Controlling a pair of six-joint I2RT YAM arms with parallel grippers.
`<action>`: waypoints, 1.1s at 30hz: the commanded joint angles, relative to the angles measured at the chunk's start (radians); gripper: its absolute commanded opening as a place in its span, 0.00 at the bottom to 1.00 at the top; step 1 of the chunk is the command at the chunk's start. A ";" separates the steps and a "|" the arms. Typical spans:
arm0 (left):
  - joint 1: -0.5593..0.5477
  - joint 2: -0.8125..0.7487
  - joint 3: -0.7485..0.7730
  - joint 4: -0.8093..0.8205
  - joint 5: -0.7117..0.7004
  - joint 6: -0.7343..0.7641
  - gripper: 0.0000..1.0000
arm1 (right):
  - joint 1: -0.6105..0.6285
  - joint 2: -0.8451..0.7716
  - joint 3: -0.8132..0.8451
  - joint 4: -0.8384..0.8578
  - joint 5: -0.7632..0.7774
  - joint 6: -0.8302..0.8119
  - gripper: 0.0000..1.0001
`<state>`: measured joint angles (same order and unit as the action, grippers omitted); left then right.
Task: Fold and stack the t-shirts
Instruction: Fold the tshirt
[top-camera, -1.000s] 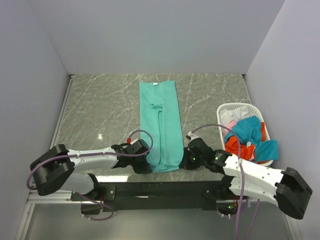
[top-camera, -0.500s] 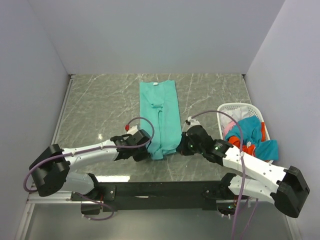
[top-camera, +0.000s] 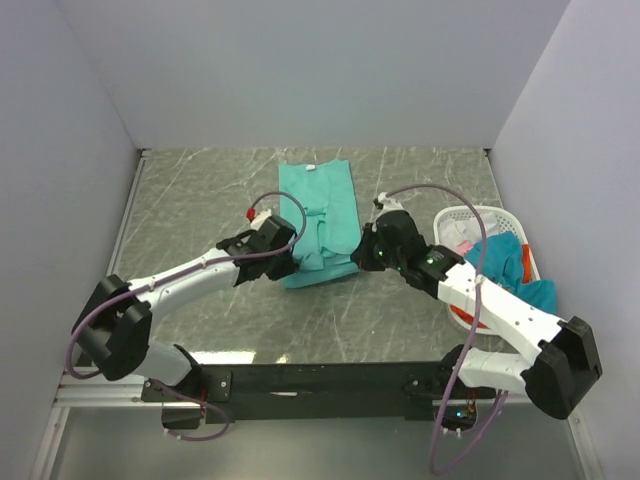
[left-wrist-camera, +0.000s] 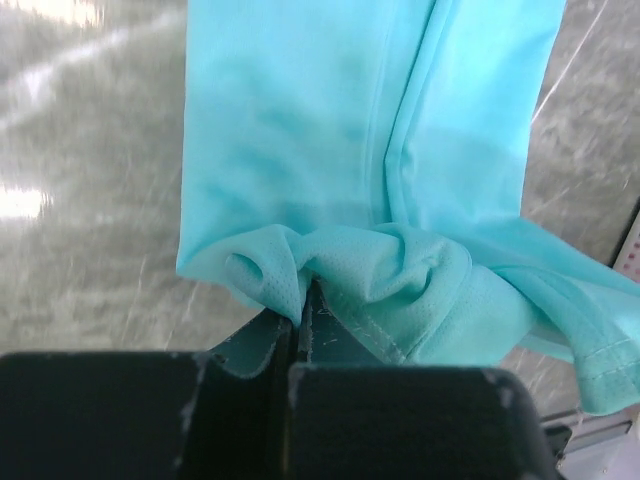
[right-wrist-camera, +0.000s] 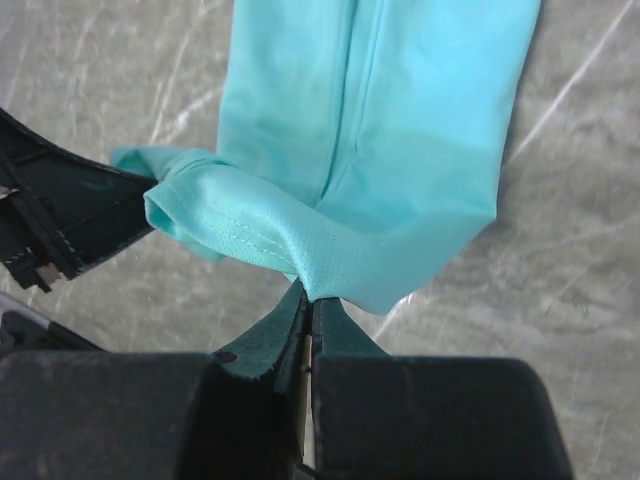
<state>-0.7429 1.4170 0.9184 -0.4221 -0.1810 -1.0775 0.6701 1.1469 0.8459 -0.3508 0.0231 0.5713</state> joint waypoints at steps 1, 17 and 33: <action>0.042 0.037 0.071 0.020 0.002 0.085 0.01 | -0.027 0.052 0.090 0.024 0.008 -0.050 0.00; 0.165 0.279 0.318 0.005 0.021 0.203 0.01 | -0.158 0.350 0.353 0.003 -0.065 -0.096 0.00; 0.263 0.490 0.497 0.034 0.103 0.284 0.01 | -0.224 0.600 0.545 -0.002 -0.106 -0.123 0.00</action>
<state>-0.4934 1.8774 1.3609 -0.4065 -0.1043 -0.8322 0.4625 1.7267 1.3361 -0.3611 -0.0803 0.4702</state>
